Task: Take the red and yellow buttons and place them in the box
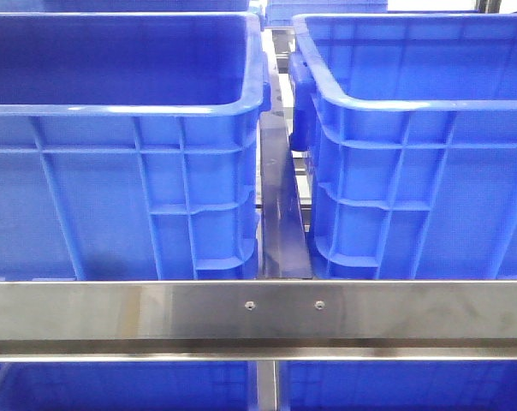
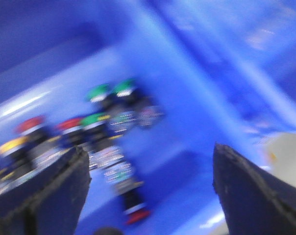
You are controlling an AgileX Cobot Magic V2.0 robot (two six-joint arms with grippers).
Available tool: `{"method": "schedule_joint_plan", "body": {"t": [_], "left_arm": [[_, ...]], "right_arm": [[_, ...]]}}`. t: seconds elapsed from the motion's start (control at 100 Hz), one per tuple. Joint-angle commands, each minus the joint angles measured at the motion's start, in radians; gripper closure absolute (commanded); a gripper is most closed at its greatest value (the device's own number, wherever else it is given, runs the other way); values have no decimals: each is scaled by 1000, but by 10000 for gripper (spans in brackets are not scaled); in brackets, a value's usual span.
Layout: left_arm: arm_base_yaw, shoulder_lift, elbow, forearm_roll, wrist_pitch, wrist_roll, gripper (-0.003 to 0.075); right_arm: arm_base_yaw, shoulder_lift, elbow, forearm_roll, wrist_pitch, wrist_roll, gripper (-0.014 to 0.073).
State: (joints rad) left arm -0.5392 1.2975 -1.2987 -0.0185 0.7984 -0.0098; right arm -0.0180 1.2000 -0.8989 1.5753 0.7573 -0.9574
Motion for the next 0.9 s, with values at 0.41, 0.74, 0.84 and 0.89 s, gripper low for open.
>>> {"method": "schedule_joint_plan", "body": {"t": [0.41, 0.74, 0.84, 0.89], "left_arm": [[260, -434, 361, -5, -221, -38, 225], [298, -715, 547, -3, -234, -57, 225], [298, -761, 578, -1, -234, -57, 225], [298, -773, 586, -1, -234, -57, 226]], "right_arm": [[-8, -21, -34, 35, -14, -19, 421], [-8, -21, -33, 29, -46, -46, 421], [-8, -21, -33, 29, -90, -70, 421], [-8, -21, -33, 29, -124, -86, 421]]}}
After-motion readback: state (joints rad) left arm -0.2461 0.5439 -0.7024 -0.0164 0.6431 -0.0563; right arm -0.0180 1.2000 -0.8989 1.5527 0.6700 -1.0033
